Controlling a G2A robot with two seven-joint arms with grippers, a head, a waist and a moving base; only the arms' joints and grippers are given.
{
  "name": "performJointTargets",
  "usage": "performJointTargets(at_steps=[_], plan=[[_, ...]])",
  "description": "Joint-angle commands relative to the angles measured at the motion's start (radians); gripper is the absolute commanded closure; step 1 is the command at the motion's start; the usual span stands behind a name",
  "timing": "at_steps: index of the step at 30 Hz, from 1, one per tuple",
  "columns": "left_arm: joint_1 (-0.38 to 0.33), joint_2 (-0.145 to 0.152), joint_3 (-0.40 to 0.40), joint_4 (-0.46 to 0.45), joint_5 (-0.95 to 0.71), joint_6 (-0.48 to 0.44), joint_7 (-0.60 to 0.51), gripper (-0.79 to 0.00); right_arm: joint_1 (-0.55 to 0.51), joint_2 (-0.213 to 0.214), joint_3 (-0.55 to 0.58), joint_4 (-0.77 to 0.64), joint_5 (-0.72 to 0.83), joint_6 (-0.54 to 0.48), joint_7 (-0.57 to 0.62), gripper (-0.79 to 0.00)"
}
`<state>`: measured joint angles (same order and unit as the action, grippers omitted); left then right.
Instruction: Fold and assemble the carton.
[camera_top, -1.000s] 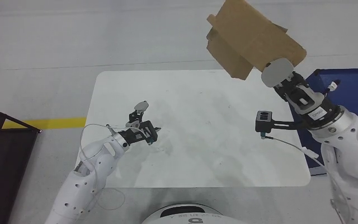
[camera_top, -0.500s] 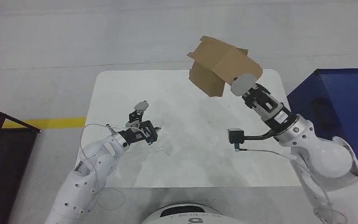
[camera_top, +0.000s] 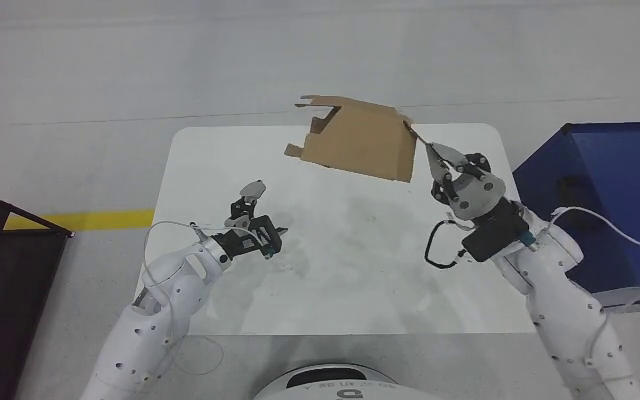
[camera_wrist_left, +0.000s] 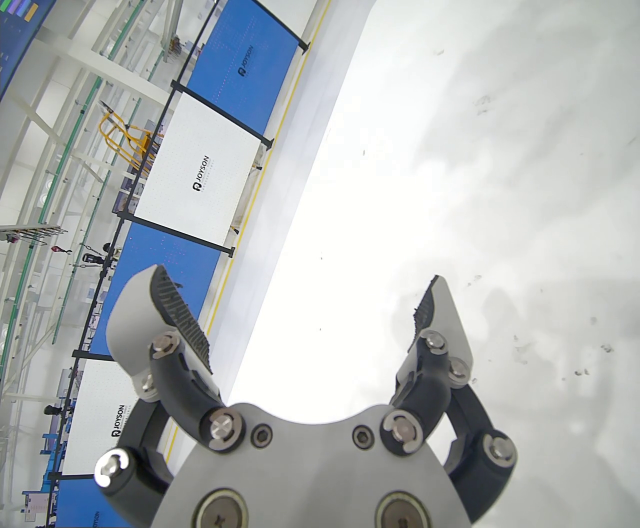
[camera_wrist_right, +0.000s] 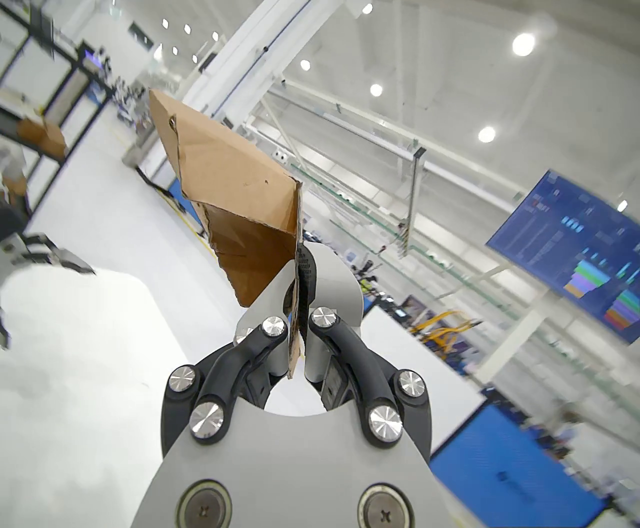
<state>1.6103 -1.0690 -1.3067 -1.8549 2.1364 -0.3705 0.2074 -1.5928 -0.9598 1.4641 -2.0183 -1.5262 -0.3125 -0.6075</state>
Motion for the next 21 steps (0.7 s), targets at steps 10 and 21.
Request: performJointTargets(at_steps=[10,21], plan=[[0.000,0.000,0.000,0.000,0.000,0.000,0.000,-0.785,-0.002,-0.005,-0.035,0.010,0.056,-0.026,0.047,0.000],[0.000,0.000,0.000,0.000,0.000,0.000,0.000,-0.785,0.029,-0.020,-0.112,0.130,0.736,-0.261,0.381,0.000]])
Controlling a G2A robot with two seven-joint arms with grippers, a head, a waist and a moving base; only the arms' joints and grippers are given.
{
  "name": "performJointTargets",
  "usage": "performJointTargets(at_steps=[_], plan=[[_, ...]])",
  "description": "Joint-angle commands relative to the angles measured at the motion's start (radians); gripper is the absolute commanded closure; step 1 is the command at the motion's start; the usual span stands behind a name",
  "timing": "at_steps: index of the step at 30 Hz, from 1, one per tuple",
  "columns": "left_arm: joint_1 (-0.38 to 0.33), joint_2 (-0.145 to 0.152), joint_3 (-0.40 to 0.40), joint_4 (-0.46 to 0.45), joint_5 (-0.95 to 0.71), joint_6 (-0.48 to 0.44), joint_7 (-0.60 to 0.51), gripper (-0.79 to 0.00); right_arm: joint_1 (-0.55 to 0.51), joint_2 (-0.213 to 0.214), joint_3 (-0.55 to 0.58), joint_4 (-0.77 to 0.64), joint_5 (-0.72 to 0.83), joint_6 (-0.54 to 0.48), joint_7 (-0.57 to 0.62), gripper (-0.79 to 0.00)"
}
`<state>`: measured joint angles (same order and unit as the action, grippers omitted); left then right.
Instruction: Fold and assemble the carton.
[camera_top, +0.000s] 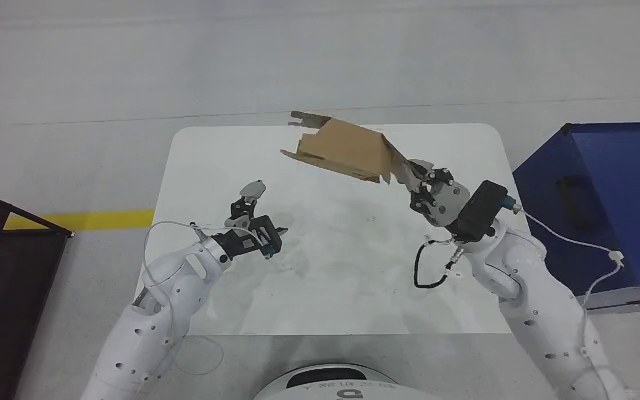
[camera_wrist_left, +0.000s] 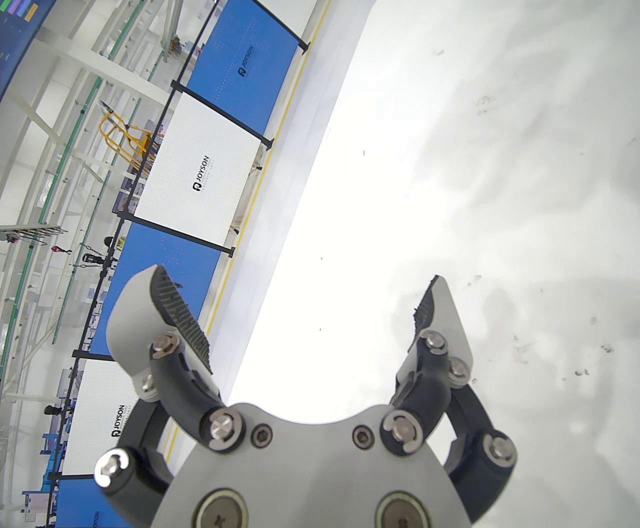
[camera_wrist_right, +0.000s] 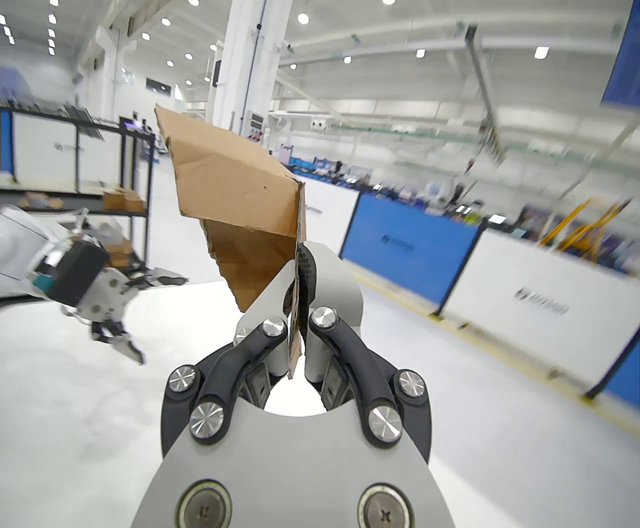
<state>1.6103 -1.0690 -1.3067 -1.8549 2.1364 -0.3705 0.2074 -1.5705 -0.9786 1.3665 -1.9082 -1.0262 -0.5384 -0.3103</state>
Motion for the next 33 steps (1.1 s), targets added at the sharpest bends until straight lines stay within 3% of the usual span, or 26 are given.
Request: performJointTargets(at_steps=[1,5,7,11,33], plan=[[0.000,0.000,0.000,0.000,0.000,0.000,0.000,-0.785,0.012,-0.003,-0.027,0.026,0.336,-0.057,0.133,0.000],[0.000,0.000,0.000,0.000,0.000,0.000,0.000,-0.785,0.066,0.003,-0.078,0.048,0.867,-0.077,0.496,0.000],[0.000,0.000,0.000,0.000,0.000,0.000,0.000,-0.785,0.085,0.007,-0.094,0.055,1.078,-0.027,0.645,0.000],[0.000,0.000,0.000,0.000,0.000,0.000,0.000,-0.785,0.112,0.006,-0.094,0.066,1.310,-0.037,0.758,0.000],[0.000,0.000,0.000,0.000,0.000,0.000,0.000,-0.785,0.028,-0.006,0.037,-0.008,1.374,-0.241,0.715,0.000]])
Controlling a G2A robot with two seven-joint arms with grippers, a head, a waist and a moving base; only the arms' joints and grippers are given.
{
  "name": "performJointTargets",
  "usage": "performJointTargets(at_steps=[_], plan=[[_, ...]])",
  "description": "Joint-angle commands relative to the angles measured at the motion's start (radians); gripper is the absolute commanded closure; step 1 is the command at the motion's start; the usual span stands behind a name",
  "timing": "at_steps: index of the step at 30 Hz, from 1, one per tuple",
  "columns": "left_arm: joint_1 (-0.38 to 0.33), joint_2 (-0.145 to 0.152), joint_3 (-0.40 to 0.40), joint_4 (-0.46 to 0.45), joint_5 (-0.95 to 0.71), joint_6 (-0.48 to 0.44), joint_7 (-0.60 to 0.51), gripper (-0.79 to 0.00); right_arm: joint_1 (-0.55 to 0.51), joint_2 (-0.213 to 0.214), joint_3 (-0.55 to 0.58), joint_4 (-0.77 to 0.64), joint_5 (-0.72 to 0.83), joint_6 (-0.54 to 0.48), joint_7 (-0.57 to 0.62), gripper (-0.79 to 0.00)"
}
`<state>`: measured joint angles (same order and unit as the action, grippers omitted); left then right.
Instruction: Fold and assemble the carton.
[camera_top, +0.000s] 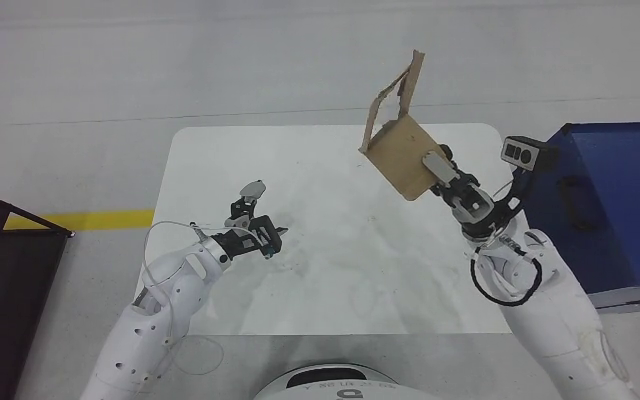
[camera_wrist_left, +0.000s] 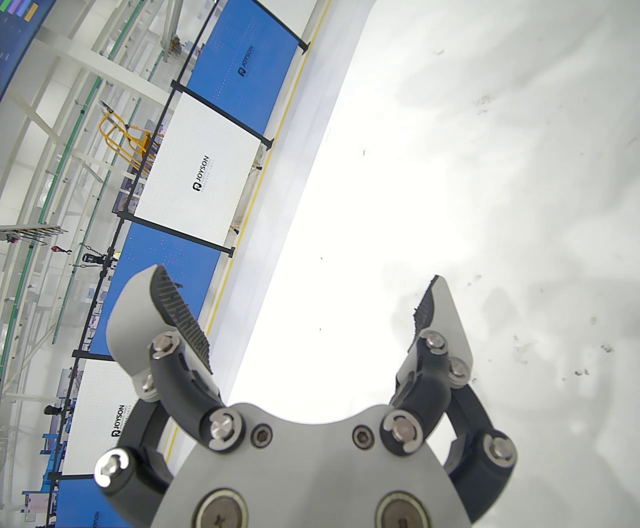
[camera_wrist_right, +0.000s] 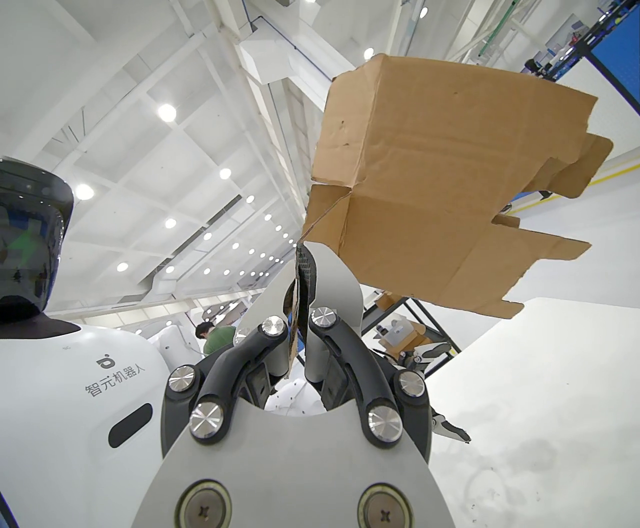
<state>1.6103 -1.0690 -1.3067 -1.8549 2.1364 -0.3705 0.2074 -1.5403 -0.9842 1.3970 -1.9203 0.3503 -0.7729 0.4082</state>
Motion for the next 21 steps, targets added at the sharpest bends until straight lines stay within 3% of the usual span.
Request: performJointTargets(at_steps=[1,21], plan=[[0.000,0.000,0.000,0.000,0.000,0.000,0.000,-0.785,-0.008,-0.001,0.017,0.010,-0.006,-0.016,-0.011,0.000],[0.000,0.000,0.000,0.000,0.000,0.000,0.000,-0.785,-0.014,-0.001,0.026,0.016,-0.007,-0.020,-0.023,0.000]])
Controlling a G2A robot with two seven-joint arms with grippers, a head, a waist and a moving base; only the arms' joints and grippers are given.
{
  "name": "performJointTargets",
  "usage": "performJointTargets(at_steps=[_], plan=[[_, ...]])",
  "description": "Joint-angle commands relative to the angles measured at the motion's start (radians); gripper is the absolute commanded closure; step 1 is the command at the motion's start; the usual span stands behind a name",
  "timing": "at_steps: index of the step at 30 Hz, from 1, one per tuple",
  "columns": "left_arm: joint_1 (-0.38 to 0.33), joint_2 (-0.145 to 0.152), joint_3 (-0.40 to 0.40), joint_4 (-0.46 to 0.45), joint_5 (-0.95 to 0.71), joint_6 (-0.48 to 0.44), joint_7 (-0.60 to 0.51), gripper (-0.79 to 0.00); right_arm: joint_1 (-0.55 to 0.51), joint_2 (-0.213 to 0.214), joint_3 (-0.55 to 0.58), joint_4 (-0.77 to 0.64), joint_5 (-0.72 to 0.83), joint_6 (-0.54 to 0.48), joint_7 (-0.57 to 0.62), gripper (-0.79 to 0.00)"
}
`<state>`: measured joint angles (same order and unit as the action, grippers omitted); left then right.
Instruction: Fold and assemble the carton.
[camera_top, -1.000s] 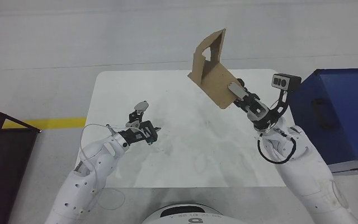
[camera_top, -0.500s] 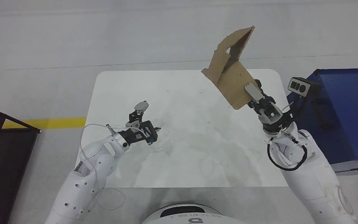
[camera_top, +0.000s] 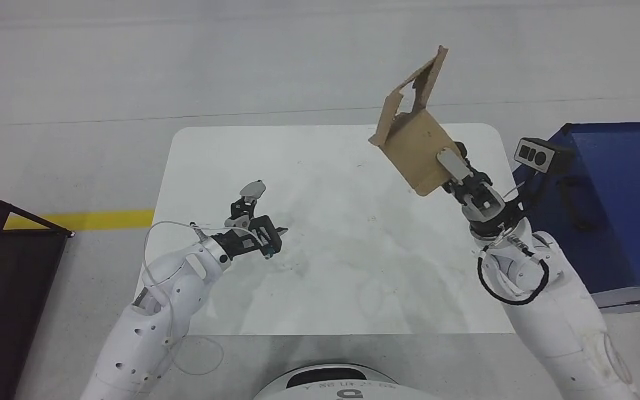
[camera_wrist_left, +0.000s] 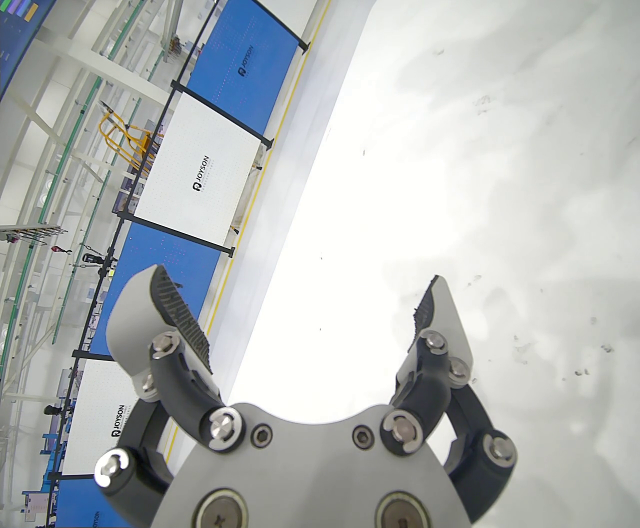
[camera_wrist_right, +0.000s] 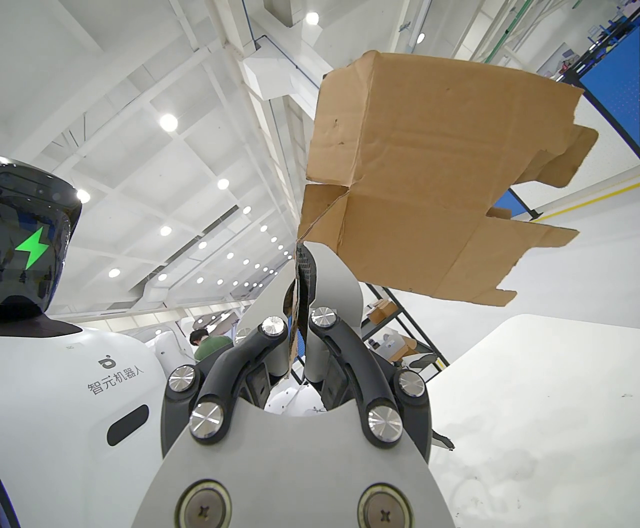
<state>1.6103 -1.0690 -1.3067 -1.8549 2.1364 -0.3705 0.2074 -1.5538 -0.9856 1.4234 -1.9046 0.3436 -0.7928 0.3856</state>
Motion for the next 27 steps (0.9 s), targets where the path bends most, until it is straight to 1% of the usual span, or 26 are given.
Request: performJointTargets(at_steps=[1,3,4,6,7,10,13,15,17,19,21,24,26,27], plan=[[0.000,0.000,0.000,0.000,0.000,0.000,0.000,-0.785,0.000,0.000,0.000,0.000,0.000,0.000,0.000,0.000],[0.000,0.000,0.000,0.000,0.000,0.000,0.000,-0.785,0.000,0.000,-0.005,-0.003,-0.012,0.015,0.010,0.000],[0.000,-0.001,0.004,0.001,-0.012,0.006,0.006,-0.785,-0.002,0.000,-0.021,-0.012,-0.021,0.035,0.036,0.000],[-0.010,-0.003,0.012,0.019,-0.060,-0.002,0.043,-0.785,0.000,0.000,-0.061,-0.016,0.034,0.044,0.108,0.000],[-0.023,-0.004,0.014,0.035,-0.103,-0.033,0.079,-0.785,0.004,0.001,-0.069,-0.004,0.068,0.043,0.143,0.000],[-0.086,-0.001,0.012,0.107,-0.225,-0.186,0.229,-0.785,0.014,0.003,-0.106,0.033,0.231,0.035,0.269,0.000],[-0.164,0.004,0.026,0.197,-0.316,-0.374,0.405,-0.785,0.036,0.004,-0.139,0.101,0.437,0.061,0.428,0.000],[-0.215,0.006,0.047,0.243,-0.326,-0.447,0.494,-0.785,0.057,0.002,-0.163,0.151,0.571,0.095,0.542,0.000],[-0.261,0.006,0.078,0.289,-0.332,-0.496,0.582,-0.785,0.076,-0.002,-0.182,0.205,0.692,0.129,0.650,0.000],[-0.307,0.003,0.107,0.341,-0.330,-0.509,0.639,-0.785,0.095,-0.007,-0.194,0.263,0.788,0.155,0.737,0.000],[-0.345,-0.002,0.138,0.384,-0.315,-0.485,0.653,-0.785,0.115,-0.014,-0.202,0.318,0.851,0.172,0.794,0.000],[-0.388,-0.012,0.186,0.411,-0.280,-0.427,0.626,-0.785,0.139,-0.024,-0.216,0.365,0.895,0.198,0.839,0.000],[-0.404,-0.018,0.215,0.406,-0.262,-0.386,0.602,-0.785,0.149,-0.030,-0.223,0.379,0.911,0.219,0.861,0.000],[-0.412,-0.020,0.221,0.407,-0.248,-0.347,0.573,-0.785,0.154,-0.033,-0.227,0.383,0.923,0.232,0.874,0.000]])
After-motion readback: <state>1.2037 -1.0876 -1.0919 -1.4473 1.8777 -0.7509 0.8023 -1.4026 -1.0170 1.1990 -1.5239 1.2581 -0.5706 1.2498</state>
